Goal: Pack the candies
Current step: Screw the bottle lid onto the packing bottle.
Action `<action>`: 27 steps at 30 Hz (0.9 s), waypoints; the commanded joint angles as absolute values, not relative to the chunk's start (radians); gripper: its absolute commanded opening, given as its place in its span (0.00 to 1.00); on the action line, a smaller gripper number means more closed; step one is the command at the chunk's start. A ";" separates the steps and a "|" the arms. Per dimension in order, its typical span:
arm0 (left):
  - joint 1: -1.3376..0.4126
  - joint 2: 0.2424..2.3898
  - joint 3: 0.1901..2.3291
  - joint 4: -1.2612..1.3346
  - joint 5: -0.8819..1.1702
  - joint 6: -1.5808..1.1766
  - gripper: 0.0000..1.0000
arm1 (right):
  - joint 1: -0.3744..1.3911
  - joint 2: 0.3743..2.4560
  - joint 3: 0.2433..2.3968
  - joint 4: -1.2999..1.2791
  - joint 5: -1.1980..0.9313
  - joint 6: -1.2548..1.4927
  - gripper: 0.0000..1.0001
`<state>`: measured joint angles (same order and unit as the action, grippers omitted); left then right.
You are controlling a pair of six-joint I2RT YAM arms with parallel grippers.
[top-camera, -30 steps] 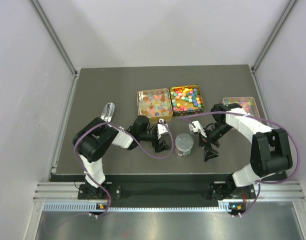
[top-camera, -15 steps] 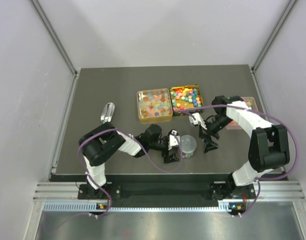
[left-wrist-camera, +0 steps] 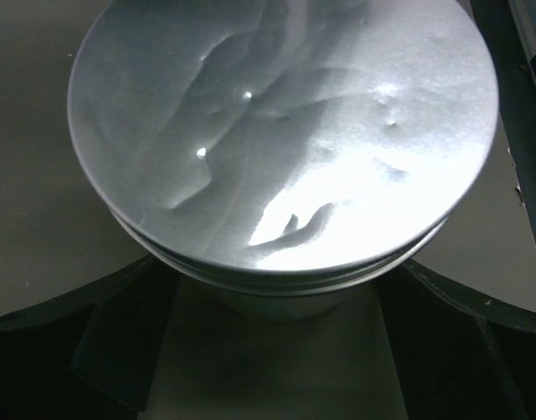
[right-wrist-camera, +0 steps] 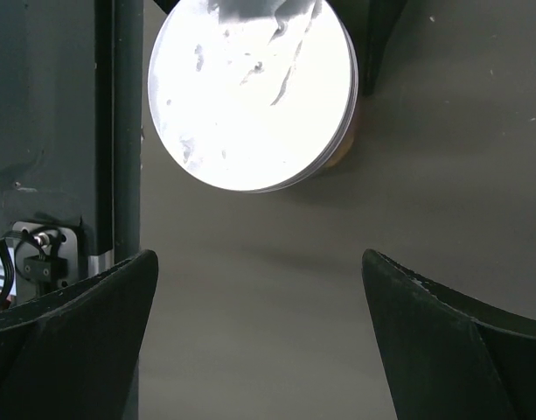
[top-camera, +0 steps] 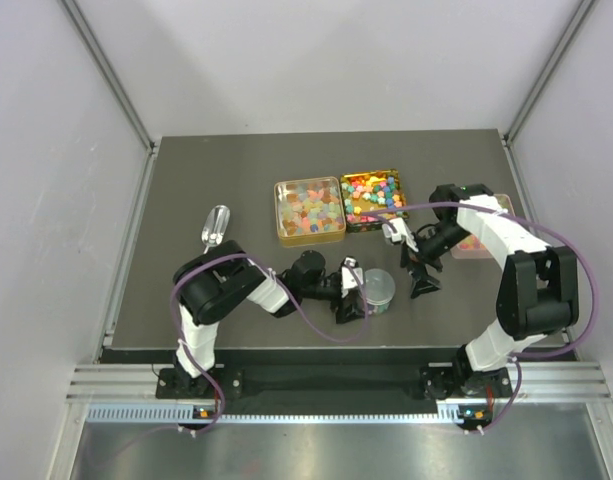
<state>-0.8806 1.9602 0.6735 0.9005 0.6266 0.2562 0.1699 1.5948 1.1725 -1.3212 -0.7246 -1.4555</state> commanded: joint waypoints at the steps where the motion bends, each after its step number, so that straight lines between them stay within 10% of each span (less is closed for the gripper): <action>1: -0.887 2.046 0.650 0.795 0.560 0.290 0.91 | 0.153 1.583 1.206 -1.365 -0.788 -1.480 1.00; 4: -0.890 2.068 0.664 0.811 0.587 0.282 0.71 | 0.153 1.575 1.222 -1.376 -0.799 -1.483 1.00; 7: -0.897 2.086 0.676 0.805 0.621 0.293 0.15 | 0.153 1.582 1.239 -1.385 -0.782 -1.485 1.00; 9: -0.899 2.091 0.673 0.811 0.621 0.291 0.00 | 0.150 1.580 1.244 -1.388 -0.770 -1.488 1.00; 27: -0.896 2.097 0.664 0.764 0.609 0.313 0.00 | 0.282 1.574 1.263 -1.473 -0.772 -1.657 1.00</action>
<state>-0.8917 2.0251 0.7033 0.9913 0.6605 0.2611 0.2153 1.5967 1.2842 -1.3270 -0.7650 -1.5734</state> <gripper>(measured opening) 0.701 0.996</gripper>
